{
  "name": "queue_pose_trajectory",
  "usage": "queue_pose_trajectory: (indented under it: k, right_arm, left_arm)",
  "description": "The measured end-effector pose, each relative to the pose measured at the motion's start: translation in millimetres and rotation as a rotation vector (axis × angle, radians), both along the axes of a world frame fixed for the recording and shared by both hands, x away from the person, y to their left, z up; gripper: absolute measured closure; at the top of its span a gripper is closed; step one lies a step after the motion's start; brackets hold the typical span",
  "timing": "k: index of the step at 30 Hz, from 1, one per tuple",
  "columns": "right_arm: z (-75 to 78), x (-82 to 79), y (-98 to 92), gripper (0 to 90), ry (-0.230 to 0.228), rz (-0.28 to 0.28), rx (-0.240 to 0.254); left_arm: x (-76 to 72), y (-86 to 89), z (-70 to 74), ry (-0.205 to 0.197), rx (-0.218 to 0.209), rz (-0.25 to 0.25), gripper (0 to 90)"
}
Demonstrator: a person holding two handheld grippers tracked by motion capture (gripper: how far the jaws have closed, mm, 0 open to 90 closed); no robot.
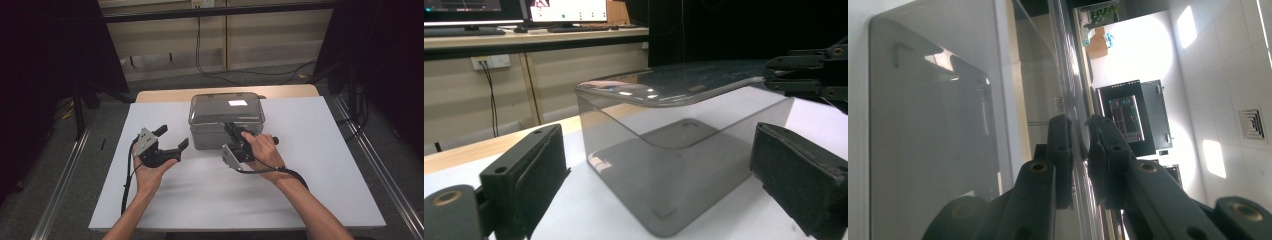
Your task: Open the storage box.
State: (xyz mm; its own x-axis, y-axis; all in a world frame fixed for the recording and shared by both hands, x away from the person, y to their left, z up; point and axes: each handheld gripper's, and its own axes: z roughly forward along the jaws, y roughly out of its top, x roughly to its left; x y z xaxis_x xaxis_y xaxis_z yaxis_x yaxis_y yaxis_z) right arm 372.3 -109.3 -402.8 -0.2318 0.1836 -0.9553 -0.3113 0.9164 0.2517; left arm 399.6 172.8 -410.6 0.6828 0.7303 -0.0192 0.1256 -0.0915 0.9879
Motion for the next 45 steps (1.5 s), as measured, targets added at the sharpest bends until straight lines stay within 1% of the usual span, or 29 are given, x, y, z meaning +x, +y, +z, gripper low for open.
queue_pose_trajectory:
  k: [2, 3, 6, 7, 8, 11, 13, 14, 16, 17, 18, 19, 20, 21, 22, 23, 26, 27, 28, 29, 30, 31, 32, 36, 37, 39, 40, 42, 45]
  right_arm:
    - [1.2, 1.2, 0.0, 80.0, 0.000, 0.003, 0.006]
    - [1.9, 1.5, 0.2, 80.1, -0.004, 0.004, 0.002]
    - [3.7, 1.6, -0.1, 80.1, -0.003, 0.000, 0.005]
    - [4.3, 1.9, -0.3, 80.1, -0.003, 0.001, 0.007]
    - [5.0, 2.0, -0.4, 80.1, -0.003, 0.001, 0.006]
    - [6.4, 2.8, -0.5, 80.1, -0.006, 0.004, 0.010]
    - [6.6, 2.8, -0.3, 80.2, -0.006, 0.003, 0.008]
    - [6.7, 2.7, -0.1, 80.2, -0.005, 0.002, 0.005]
    - [7.3, 2.9, -0.1, 80.2, -0.004, -0.001, 0.003]
    - [7.7, 3.1, 0.1, 80.2, -0.007, 0.001, 0.002]
    - [8.0, 3.4, 0.2, 80.2, -0.007, 0.002, 0.003]
    - [8.0, 3.6, 0.4, 80.2, -0.007, 0.003, 0.002]
    - [8.1, 3.6, 0.7, 80.2, -0.009, 0.003, -0.001]
    - [8.2, 3.8, 0.8, 80.2, -0.008, 0.002, -0.001]
    - [8.2, 3.8, 0.8, 80.2, -0.008, 0.002, -0.001]
    - [8.4, 3.9, 0.9, 80.2, -0.008, 0.003, -0.004]
    - [9.2, 4.1, 0.4, 80.1, -0.008, 0.004, -0.004]
    - [9.7, 4.1, -0.2, 80.2, -0.007, 0.000, -0.002]
    - [10.0, 4.2, -0.2, 80.2, -0.009, 0.001, -0.002]
    - [10.0, 4.3, 0.0, 80.1, -0.007, 0.000, 0.001]
    - [10.4, 4.4, 0.3, 80.2, -0.008, 0.003, -0.004]
    - [10.6, 4.5, 0.6, 80.2, -0.010, 0.005, -0.007]
    - [10.5, 4.4, 0.7, 80.2, -0.008, 0.005, -0.008]
    - [10.6, 4.3, -0.2, 80.1, -0.006, 0.003, -0.007]
    - [10.9, 4.5, -0.4, 80.1, -0.005, 0.006, -0.008]
    - [11.1, 4.7, -0.5, 80.0, -0.005, 0.007, -0.010]
    - [11.0, 4.7, -0.4, 79.9, -0.002, 0.007, -0.009]
    - [10.5, 4.5, -0.1, 79.6, -0.003, 0.003, -0.006]
    - [9.9, 4.6, 0.5, 79.4, 0.000, 0.001, -0.003]
  left_arm:
    - [4.9, -3.9, 1.0, -0.013, 0.028, -0.010, 11.3]
    - [7.6, -5.9, 1.5, -0.016, 0.029, -0.010, 12.1]
    - [15.9, -10.4, 2.9, -0.002, 0.046, -0.010, 11.9]
    - [17.8, -12.2, 2.8, -0.004, 0.056, -0.008, 11.9]
    - [17.8, -12.2, 2.8, -0.004, 0.056, -0.008, 12.0]
    - [23.7, -17.4, -2.2, -0.016, 0.071, -0.009, 14.5]
    - [25.4, -17.9, -4.2, -0.013, 0.072, -0.009, 15.4]
    - [29.1, -18.2, -7.5, -0.006, 0.070, 0.003, 15.4]
    - [32.5, -17.8, -9.1, -0.009, 0.073, 0.003, 16.5]
    - [34.2, -18.9, -9.2, -0.011, 0.067, 0.005, 18.2]
    - [35.6, -19.8, -8.7, -0.012, 0.073, 0.007, 18.4]
    - [37.0, -20.9, -7.2, -0.029, 0.083, 0.006, 18.5]
    - [38.3, -22.5, -5.8, -0.039, 0.069, 0.002, 18.5]
    - [39.5, -24.5, -4.4, -0.034, 0.053, -0.005, 18.5]
    - [39.5, -24.5, -4.4, -0.034, 0.053, -0.005, 18.6]
    - [41.7, -28.3, -1.9, -0.050, 0.062, -0.023, 20.8]
    - [44.3, -31.2, 0.3, -0.060, 0.060, -0.028, 21.9]
    - [47.1, -33.5, 1.6, -0.066, 0.066, -0.030, 25.7]
    - [47.7, -35.7, 1.1, -0.069, 0.065, -0.032, 26.4]
    - [48.6, -36.8, 0.7, -0.076, 0.076, -0.042, 27.8]
    - [48.8, -38.5, -0.1, -0.074, 0.073, -0.046, 29.2]
    - [49.1, -39.2, -0.9, -0.076, 0.078, -0.052, 30.5]
    - [49.0, -39.7, -1.6, -0.082, 0.087, -0.051, 32.0]
    - [51.1, -41.5, -3.5, -0.096, 0.097, -0.039, 36.2]
    - [52.3, -41.9, -3.7, -0.096, 0.092, -0.040, 36.9]
    - [54.3, -41.9, -3.5, -0.103, 0.101, -0.042, 37.4]
    - [54.8, -42.0, -3.5, -0.108, 0.095, -0.038, 38.5]
    - [55.5, -40.9, -3.2, -0.113, 0.099, -0.036, 41.0]
    - [57.5, -42.5, -3.1, -0.118, 0.105, -0.025, 41.3]
